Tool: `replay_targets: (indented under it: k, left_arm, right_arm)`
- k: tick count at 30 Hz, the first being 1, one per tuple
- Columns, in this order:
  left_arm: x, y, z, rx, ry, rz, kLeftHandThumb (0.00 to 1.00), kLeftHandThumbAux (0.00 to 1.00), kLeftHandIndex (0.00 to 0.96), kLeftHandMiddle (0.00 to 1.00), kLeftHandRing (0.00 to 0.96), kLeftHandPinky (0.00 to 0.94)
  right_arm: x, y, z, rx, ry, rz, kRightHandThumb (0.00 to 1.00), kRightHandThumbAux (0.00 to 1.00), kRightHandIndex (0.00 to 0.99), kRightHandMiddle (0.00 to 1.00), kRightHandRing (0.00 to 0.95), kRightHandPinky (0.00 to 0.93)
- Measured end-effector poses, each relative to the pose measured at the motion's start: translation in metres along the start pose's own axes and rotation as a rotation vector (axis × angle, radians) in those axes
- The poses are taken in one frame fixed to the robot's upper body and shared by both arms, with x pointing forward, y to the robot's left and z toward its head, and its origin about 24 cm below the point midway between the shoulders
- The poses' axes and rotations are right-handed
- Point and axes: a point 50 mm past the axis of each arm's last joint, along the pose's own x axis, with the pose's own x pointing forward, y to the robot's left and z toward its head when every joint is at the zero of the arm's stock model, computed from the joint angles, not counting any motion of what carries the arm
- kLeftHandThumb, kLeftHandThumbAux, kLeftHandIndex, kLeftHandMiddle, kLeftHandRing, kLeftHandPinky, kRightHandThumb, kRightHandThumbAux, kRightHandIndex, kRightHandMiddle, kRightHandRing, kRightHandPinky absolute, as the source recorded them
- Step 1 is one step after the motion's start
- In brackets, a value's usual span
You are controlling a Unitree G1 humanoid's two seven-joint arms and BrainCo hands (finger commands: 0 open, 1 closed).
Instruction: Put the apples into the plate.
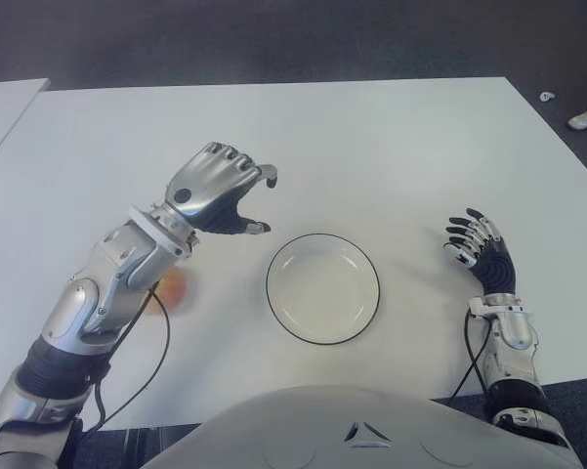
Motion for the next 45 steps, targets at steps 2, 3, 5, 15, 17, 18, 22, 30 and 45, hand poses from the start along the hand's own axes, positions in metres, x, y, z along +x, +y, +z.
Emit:
replay_targets:
  k: [2,3,5,15,17,18,22,30,45]
  left_arm:
    - [0.000,-0.001,0.000,0.008,-0.006,-0.014,0.752,0.691,0.445,0.851,0.842,0.808]
    - [-0.001,-0.001,0.000,0.011,-0.008,-0.020,0.752,0.691,0.445,0.851,0.842,0.809]
    - [-0.001,-0.001,-0.001,0.017,-0.005,-0.034,0.752,0.691,0.445,0.851,0.844,0.814]
    - [-0.002,-0.004,-0.003,0.073,0.009,-0.050,0.745,0.690,0.443,0.838,0.827,0.812]
    - [-0.003,-0.004,-0.003,0.050,0.021,-0.044,0.717,0.691,0.434,0.694,0.648,0.620]
    - [-0.004,-0.005,-0.004,0.032,0.030,-0.041,0.595,0.580,0.394,0.560,0.507,0.476]
    - [-0.006,-0.007,-0.005,-0.022,0.059,-0.047,0.407,0.413,0.286,0.302,0.249,0.222]
    - [-0.010,-0.006,-0.004,-0.042,0.101,-0.082,0.234,0.234,0.050,0.024,0.017,0.021]
    - [-0.019,-0.006,-0.005,0.016,0.115,-0.139,0.186,0.185,0.000,0.000,0.000,0.000]
  right_arm:
    - [0.001,0.000,0.000,0.008,-0.002,-0.001,0.341,0.699,0.134,0.306,0.308,0.336]
    - [0.001,0.000,0.000,0.011,-0.002,-0.002,0.341,0.699,0.134,0.306,0.308,0.336]
    - [0.001,0.000,0.000,0.015,-0.001,-0.002,0.336,0.699,0.133,0.304,0.308,0.334]
    - [0.001,0.000,-0.002,0.020,0.004,-0.004,0.292,0.691,0.122,0.282,0.290,0.313]
    - [0.001,0.000,-0.002,0.017,0.003,-0.007,0.286,0.688,0.121,0.283,0.287,0.313]
    - [0.002,0.000,-0.002,0.015,0.002,-0.010,0.286,0.688,0.121,0.286,0.287,0.314]
    - [0.003,0.000,-0.002,0.013,0.002,-0.017,0.287,0.689,0.122,0.293,0.290,0.317]
    - [0.006,-0.001,-0.002,0.013,0.005,-0.019,0.293,0.703,0.123,0.313,0.313,0.331]
    - [0.011,-0.005,-0.004,-0.001,0.011,-0.020,0.253,0.693,0.113,0.276,0.271,0.283]
